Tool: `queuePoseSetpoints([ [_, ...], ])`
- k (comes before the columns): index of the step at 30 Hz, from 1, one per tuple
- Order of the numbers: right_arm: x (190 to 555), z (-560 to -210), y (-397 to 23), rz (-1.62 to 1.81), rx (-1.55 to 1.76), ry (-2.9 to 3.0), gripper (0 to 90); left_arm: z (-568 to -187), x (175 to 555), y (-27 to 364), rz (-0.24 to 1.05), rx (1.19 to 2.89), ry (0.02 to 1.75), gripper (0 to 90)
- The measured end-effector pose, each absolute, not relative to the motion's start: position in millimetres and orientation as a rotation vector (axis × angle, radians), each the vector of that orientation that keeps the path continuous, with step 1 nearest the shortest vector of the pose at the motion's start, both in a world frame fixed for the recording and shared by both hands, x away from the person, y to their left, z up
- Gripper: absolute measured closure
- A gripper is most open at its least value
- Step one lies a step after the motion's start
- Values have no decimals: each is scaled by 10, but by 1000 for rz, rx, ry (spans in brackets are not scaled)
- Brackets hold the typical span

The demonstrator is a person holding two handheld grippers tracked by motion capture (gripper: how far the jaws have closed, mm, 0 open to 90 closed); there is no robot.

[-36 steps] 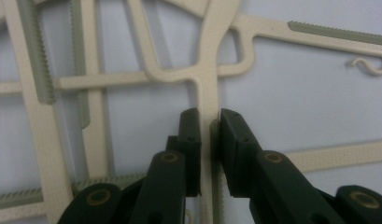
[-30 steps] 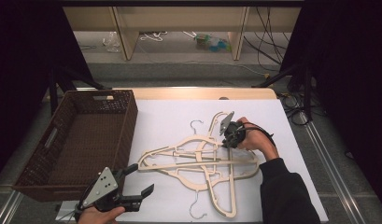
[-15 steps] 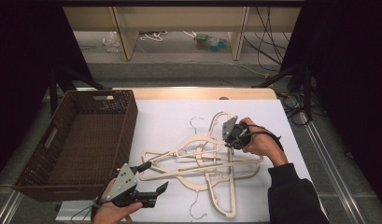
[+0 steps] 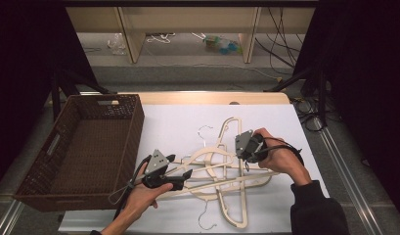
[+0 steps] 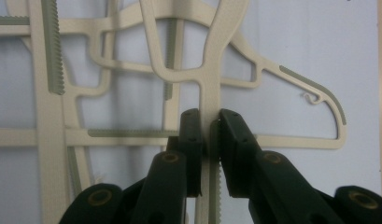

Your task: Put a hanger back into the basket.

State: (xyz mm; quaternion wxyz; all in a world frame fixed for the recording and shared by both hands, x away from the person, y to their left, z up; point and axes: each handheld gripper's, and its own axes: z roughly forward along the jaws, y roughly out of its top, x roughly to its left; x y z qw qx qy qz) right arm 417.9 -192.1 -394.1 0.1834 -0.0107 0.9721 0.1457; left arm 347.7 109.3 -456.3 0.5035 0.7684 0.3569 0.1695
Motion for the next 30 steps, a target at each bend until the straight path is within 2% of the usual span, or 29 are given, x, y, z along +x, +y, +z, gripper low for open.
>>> queuePoseSetpoints([
  [3,4144,-3915,-1926,413,-35,2737,798,-4584,3548,1047,418,1881,869,209],
  [8,4095,-3882,-1934,424,-48,2739,797,-4621,3635,1013,355,1924,881,230],
  [16,4018,-3841,-1922,431,-69,2731,798,-4706,3754,996,275,1981,870,389],
  [18,4007,-3831,-1922,433,-77,2731,797,-4713,3767,986,258,2007,845,454],
  [30,3984,-3820,-1910,439,-119,2730,798,-4698,3834,934,126,2030,807,634],
])
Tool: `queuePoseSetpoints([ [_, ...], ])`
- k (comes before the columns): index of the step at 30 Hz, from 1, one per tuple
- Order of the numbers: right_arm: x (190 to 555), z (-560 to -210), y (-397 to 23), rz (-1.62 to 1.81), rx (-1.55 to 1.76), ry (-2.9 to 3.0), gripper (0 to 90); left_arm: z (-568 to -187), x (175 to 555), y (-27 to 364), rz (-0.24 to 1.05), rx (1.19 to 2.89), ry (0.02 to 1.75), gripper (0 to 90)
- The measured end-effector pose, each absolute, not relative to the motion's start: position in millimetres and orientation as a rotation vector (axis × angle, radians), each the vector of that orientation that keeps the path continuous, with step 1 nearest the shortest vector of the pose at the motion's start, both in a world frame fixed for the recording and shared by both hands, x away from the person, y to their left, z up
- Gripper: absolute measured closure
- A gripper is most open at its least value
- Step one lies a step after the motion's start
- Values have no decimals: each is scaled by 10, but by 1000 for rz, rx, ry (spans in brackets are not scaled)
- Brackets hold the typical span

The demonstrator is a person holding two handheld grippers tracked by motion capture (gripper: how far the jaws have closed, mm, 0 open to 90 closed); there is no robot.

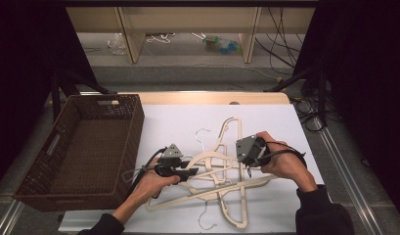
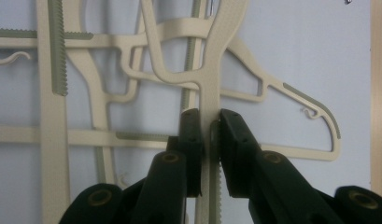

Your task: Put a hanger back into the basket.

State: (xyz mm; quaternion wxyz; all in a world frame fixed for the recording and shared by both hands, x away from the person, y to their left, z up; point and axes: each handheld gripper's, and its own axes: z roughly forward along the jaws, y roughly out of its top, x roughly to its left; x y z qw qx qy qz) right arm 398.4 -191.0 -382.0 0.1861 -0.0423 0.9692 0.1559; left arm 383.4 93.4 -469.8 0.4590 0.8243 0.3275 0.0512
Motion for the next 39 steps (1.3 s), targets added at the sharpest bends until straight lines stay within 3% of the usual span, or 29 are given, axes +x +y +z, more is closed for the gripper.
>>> queuePoseSetpoints([
  [12,3973,-3811,-1950,438,-158,2715,798,-4578,3851,1061,-79,1935,846,773],
  [18,3966,-3820,-1979,432,-180,2716,799,-4520,3828,1089,-171,1908,817,798],
  [31,3954,-3845,-2000,418,-224,2727,798,-4439,3709,1053,-236,1905,771,840],
  [39,3929,-3855,-1971,421,-254,2729,802,-4417,3700,986,-232,1940,730,819],
])
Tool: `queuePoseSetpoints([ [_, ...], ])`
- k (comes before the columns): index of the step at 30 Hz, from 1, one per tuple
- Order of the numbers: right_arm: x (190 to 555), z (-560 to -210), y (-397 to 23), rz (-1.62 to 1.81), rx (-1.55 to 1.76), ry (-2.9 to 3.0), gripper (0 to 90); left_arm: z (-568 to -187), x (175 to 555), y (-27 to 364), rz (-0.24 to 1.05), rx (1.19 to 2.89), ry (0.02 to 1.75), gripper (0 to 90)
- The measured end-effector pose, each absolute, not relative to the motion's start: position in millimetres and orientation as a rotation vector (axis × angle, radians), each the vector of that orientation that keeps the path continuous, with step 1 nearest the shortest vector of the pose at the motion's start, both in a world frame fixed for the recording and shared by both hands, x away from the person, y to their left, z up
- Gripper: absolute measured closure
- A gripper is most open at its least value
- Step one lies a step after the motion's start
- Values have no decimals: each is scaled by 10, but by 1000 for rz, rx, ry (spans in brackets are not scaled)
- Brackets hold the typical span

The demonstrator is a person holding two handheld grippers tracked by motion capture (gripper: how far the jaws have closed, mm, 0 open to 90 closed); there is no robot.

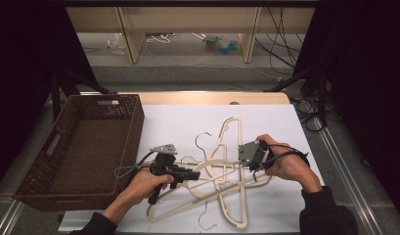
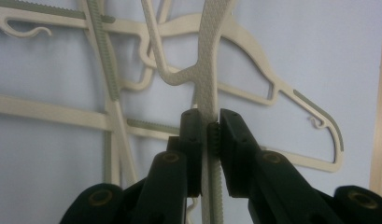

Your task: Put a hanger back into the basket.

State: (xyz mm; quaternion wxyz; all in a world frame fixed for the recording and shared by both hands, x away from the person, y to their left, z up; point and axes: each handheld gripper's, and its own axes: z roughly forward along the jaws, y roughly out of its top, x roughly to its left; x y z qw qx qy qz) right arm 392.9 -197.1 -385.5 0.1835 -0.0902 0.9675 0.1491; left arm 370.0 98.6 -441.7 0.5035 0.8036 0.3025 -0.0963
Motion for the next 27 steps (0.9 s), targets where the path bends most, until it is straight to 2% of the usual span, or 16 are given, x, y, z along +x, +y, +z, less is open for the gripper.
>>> queuePoseSetpoints([
  [3,3927,-3870,-1958,416,-258,2733,803,-4400,3694,953,-222,1945,720,828],
  [12,3921,-3867,-1942,432,-284,2732,813,-4357,3718,951,-199,1926,721,783],
  [20,3915,-3880,-1919,445,-307,2735,816,-4321,3699,895,-113,1896,701,791],
  [27,3917,-3879,-1923,447,-314,2734,817,-4293,3682,890,-95,1874,689,786],
])
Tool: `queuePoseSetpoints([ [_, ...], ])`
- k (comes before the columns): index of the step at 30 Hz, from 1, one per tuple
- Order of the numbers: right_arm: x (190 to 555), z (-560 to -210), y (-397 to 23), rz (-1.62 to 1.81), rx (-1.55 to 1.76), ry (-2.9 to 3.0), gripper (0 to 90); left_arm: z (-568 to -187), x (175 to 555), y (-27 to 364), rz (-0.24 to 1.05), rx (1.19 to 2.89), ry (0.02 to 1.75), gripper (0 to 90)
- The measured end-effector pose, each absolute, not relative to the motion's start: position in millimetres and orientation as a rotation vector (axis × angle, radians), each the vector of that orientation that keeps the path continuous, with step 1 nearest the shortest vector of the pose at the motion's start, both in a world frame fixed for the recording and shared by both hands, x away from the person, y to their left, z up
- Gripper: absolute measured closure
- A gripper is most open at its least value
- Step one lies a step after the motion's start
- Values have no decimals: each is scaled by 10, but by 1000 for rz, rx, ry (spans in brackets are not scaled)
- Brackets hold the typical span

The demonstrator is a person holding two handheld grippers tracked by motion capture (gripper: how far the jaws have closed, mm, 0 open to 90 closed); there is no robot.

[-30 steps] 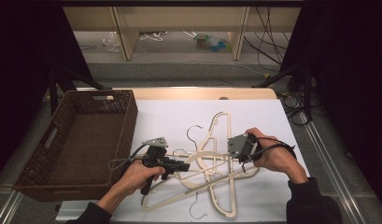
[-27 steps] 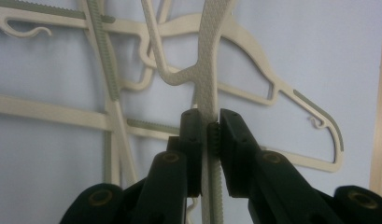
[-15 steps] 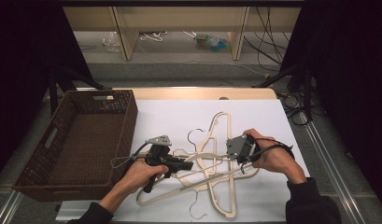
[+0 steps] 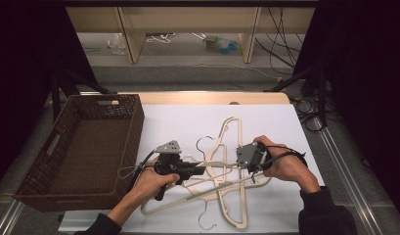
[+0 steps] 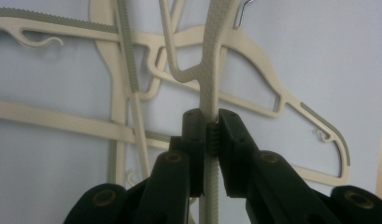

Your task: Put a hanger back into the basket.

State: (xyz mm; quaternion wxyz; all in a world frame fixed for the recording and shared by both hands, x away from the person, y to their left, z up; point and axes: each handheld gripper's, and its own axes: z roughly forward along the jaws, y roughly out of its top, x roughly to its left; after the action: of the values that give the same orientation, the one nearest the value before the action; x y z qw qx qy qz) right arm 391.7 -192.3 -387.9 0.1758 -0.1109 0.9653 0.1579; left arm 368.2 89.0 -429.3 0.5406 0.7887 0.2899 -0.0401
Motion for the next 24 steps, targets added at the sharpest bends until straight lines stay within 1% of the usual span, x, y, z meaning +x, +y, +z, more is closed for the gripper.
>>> queuePoseSetpoints([
  [5,3918,-3885,-1914,446,-319,2734,816,-4288,3665,884,-73,1890,665,807],
  [11,3917,-3878,-1924,442,-317,2731,813,-4254,3628,867,-102,1887,644,839],
  [18,3898,-3847,-1938,456,-319,2724,802,-4162,3537,820,-86,1949,626,856],
  [20,3881,-3844,-1945,441,-298,2740,803,-4140,3507,792,-59,1966,622,856],
  [21,3897,-3846,-1935,459,-343,2720,805,-4123,3504,795,-71,1974,625,855],
  [22,3896,-3844,-1932,460,-351,2719,807,-4115,3499,795,-51,1968,635,855],
  [24,3889,-3837,-1937,468,-346,2726,808,-4100,3501,800,-68,1971,627,855],
])
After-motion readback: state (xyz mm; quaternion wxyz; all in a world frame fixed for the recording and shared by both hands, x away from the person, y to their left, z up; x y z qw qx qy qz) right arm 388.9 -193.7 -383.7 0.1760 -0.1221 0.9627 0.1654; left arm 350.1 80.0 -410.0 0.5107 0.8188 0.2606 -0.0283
